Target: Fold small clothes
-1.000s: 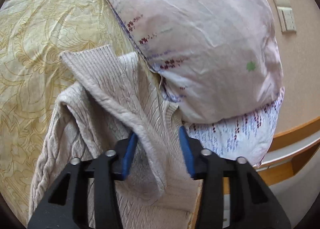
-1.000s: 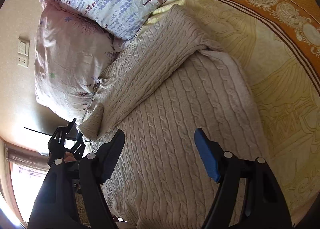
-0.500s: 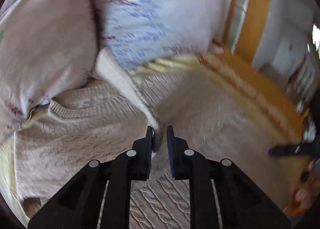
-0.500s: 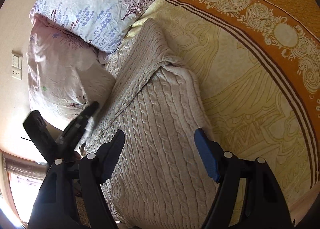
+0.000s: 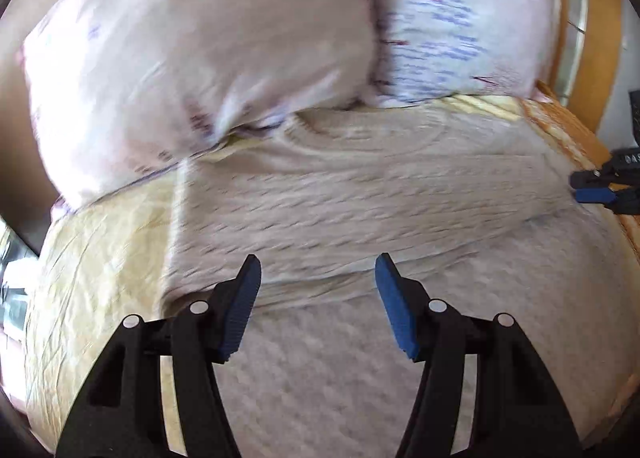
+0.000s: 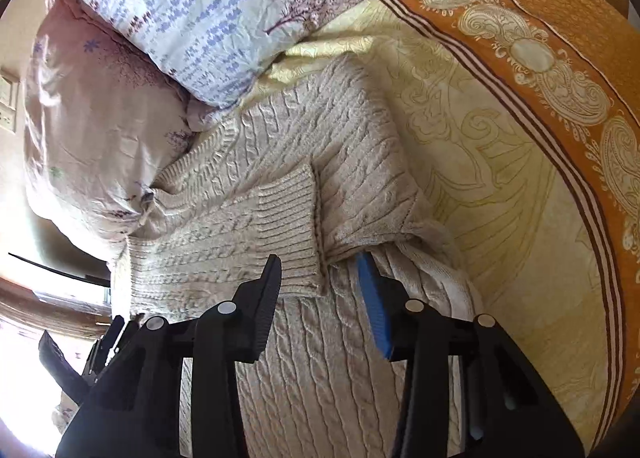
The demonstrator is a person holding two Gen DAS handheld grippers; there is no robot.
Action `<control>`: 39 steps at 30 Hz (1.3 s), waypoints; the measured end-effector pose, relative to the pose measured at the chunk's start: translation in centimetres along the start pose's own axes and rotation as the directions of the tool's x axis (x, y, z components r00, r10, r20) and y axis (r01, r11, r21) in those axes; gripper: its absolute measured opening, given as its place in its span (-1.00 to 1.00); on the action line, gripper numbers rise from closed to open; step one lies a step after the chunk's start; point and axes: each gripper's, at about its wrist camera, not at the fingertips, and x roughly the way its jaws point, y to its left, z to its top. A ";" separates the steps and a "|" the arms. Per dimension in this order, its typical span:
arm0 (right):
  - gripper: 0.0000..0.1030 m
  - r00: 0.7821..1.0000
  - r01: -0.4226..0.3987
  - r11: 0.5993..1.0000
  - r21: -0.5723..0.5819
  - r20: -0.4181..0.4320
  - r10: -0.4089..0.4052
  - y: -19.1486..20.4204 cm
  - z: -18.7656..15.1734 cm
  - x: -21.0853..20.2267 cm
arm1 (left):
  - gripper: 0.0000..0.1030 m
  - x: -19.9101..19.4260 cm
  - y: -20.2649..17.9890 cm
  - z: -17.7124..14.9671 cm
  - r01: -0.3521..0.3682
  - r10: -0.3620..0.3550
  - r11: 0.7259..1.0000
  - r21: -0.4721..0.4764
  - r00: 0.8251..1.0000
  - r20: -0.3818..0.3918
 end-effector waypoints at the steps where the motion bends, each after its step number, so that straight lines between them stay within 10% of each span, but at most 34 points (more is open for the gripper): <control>1: -0.21 1.000 0.003 1.000 0.006 -0.019 -0.003 0.0 0.0 0.5 | 0.15 0.3 2.0 -0.6 -0.042 0.041 0.998 -0.045 0.999 -0.028; 7: -0.81 0.996 -0.053 0.999 -0.014 -0.078 0.052 0.7 -0.2 1.2 | 0.11 1.9 8.7 -1.9 -0.134 0.116 0.979 -0.154 0.986 -0.122; 10: -0.83 0.997 -0.009 0.985 -0.172 0.078 0.023 3.9 0.3 -1.9 | 0.10 3.2 9.5 -1.5 -0.140 0.119 0.979 -0.147 0.983 -0.141; 13: -0.83 0.979 0.052 0.968 -0.247 0.205 0.000 6.1 1.1 -3.7 | 0.06 4.4 9.4 -1.4 -0.135 0.109 0.979 -0.155 0.980 -0.164; 20: -0.81 0.983 0.179 0.970 -0.163 0.067 -0.170 2.5 0.7 0.9 | 0.04 4.3 9.8 -2.4 -0.097 0.061 0.970 -0.222 0.984 -0.166; 25: -0.23 0.991 0.105 0.990 -0.094 0.093 -0.096 0.5 -0.6 -2.9 | 0.06 2.1 10.5 -4.7 0.069 -0.123 0.945 -0.318 0.981 -0.153; 32: -0.19 1.000 0.031 0.997 0.071 0.002 -0.031 -6.4 -4.2 -6.2 | 0.06 -1.3 11.0 -9.4 0.258 -0.355 0.840 -0.478 0.926 -0.125; 39: -0.20 0.968 -0.186 0.969 0.161 -0.141 0.209 -8.8 -9.7 -6.3 | 0.01 -4.2 8.8 -13.2 0.393 -0.532 0.746 -0.539 0.838 -0.125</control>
